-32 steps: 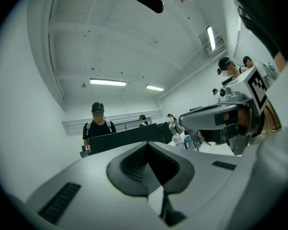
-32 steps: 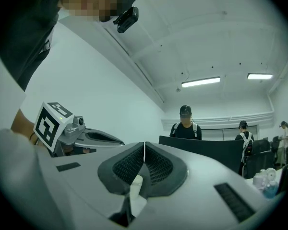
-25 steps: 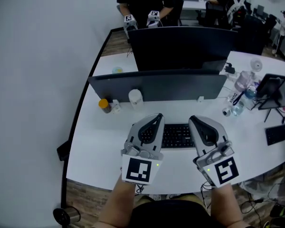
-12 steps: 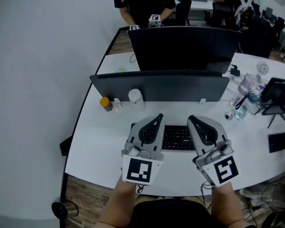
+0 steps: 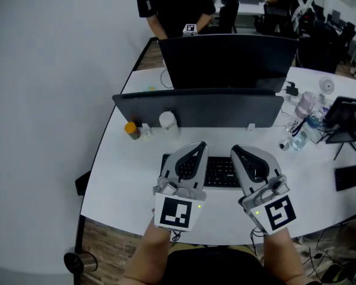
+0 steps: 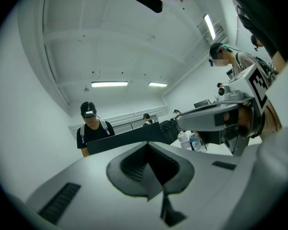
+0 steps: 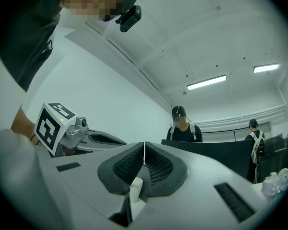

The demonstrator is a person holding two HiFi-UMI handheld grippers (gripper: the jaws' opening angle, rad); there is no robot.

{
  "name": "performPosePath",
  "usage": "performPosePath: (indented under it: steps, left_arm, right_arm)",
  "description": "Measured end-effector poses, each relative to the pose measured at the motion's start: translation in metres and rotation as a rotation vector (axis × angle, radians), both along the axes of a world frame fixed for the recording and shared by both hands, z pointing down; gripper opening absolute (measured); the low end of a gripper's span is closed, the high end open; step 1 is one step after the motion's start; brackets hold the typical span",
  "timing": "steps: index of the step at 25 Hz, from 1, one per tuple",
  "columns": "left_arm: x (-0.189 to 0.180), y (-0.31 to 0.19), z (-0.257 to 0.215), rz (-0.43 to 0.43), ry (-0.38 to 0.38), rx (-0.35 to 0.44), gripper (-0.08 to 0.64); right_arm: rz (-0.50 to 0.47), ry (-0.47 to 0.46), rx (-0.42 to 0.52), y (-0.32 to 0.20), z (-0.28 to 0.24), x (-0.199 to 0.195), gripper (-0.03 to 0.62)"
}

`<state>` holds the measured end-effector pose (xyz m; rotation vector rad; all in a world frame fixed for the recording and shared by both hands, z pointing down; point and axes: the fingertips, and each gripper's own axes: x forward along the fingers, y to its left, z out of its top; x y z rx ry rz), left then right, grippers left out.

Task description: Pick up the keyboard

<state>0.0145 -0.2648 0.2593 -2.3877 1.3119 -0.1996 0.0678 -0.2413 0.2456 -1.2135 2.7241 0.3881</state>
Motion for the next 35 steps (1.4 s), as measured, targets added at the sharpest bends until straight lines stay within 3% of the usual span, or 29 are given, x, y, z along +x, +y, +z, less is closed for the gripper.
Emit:
performPosePath:
  steps: [8, 13, 22, 25, 30, 35]
  left_arm:
    - [0.002, 0.001, 0.002, 0.006, 0.023, 0.002, 0.008]
    - [-0.006, -0.002, 0.018, -0.021, 0.044, -0.055, 0.008]
    - [-0.021, -0.010, 0.042, -0.056, 0.010, -0.075, 0.009]
    - [-0.026, -0.014, 0.054, -0.050, 0.020, -0.121, 0.056]
    - [-0.040, -0.024, 0.077, -0.047, -0.004, -0.205, 0.135]
    - [-0.052, -0.033, 0.099, -0.062, -0.030, -0.263, 0.180]
  right_arm:
    - [0.021, 0.028, -0.003, 0.006, 0.004, 0.005, 0.034]
    - [0.050, 0.055, -0.021, 0.003, 0.017, 0.009, 0.034]
    - [0.109, 0.070, -0.081, -0.013, 0.048, 0.016, 0.037]
    - [0.116, 0.082, -0.126, -0.020, 0.062, 0.020, 0.041]
    - [0.133, 0.166, -0.258, -0.033, 0.093, 0.025, 0.160]
    - [0.123, 0.157, -0.312, -0.045, 0.114, 0.031, 0.189]
